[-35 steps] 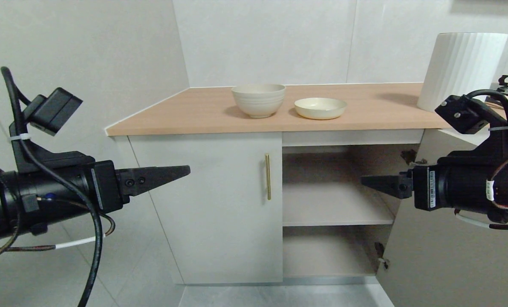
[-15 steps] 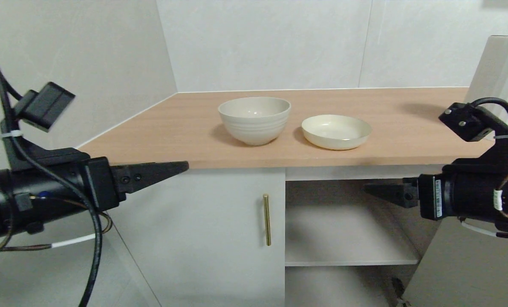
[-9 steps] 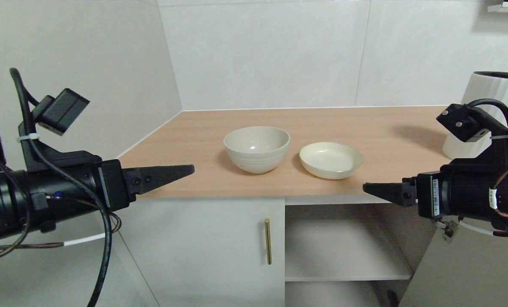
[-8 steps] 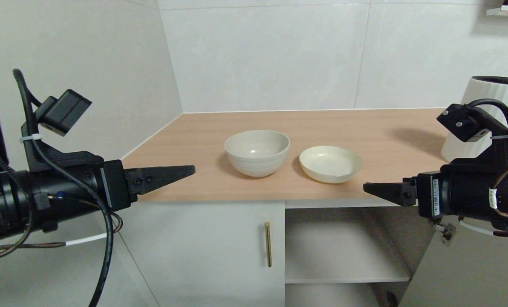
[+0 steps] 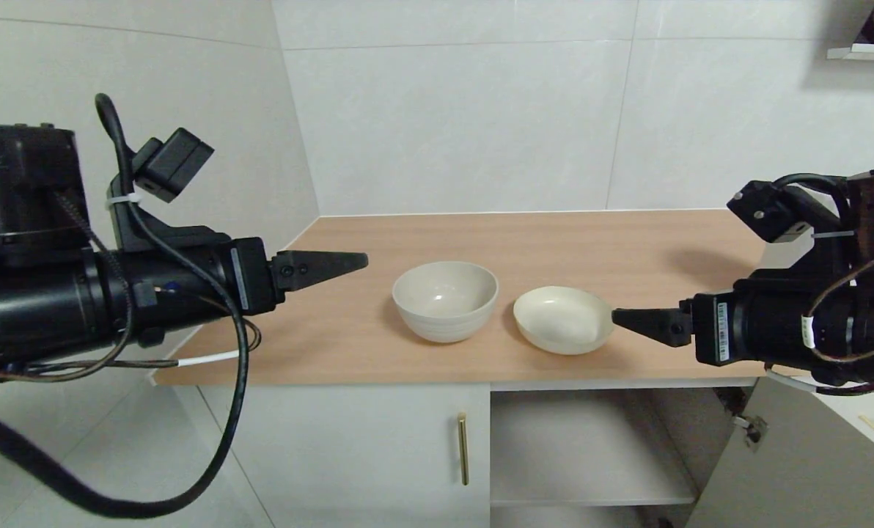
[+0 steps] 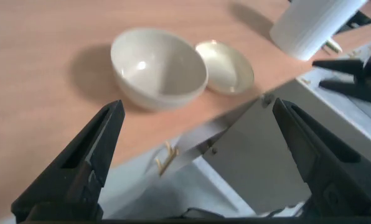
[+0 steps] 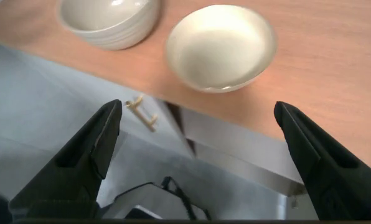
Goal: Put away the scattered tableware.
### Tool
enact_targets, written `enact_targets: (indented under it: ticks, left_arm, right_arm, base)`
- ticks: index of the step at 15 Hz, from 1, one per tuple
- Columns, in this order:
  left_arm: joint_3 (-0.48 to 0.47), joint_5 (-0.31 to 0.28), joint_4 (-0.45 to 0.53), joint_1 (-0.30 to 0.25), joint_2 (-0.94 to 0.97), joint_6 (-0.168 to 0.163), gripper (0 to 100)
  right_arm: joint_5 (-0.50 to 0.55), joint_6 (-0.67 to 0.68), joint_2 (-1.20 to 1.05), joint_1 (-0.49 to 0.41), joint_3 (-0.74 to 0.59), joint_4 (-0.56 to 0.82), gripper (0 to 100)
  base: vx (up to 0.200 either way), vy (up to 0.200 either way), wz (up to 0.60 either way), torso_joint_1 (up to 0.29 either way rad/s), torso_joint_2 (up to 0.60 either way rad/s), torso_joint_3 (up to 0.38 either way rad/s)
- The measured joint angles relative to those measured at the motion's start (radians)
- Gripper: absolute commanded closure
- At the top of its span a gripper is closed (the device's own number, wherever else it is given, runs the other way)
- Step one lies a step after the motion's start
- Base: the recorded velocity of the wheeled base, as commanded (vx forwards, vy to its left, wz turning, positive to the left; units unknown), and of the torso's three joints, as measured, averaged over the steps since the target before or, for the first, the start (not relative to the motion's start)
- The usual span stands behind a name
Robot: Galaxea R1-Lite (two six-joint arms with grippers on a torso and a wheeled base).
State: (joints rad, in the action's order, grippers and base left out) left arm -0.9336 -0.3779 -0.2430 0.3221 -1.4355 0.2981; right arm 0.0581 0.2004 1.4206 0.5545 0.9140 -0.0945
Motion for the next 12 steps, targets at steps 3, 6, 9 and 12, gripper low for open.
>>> enact_targets:
  ticks: [3,6,9,12]
  left_arm:
    - [-0.048,0.013,0.05,0.004,-0.046,0.043,0]
    - [-0.079,0.015,0.168,0.007,-0.061,0.044,0]
    - [-0.198,0.094,0.323,0.027,-0.104,0.189,0]
    - [-0.302,0.298,0.351,0.09,-0.217,0.317,0]
  right_arm:
    - [0.061,-0.006,0.06,-0.008,0.037,-0.01,0]
    - [0.114,0.06,0.126,-0.009,0.123,0.088,0]
    - [0.125,0.177,0.195,-0.024,0.212,0.14,0]
    - [0.143,0.194,0.253,-0.048,0.239,0.137,0]
  base:
    - [0.0,0.0,0.0,0.0,0.0,0.0]
    - [0.0,0.0,0.0,0.0,0.0,0.0]
    - [0.0,0.0,0.0,0.0,0.0,0.0]
    - [0.0,0.0,0.0,0.0,0.0,0.0]
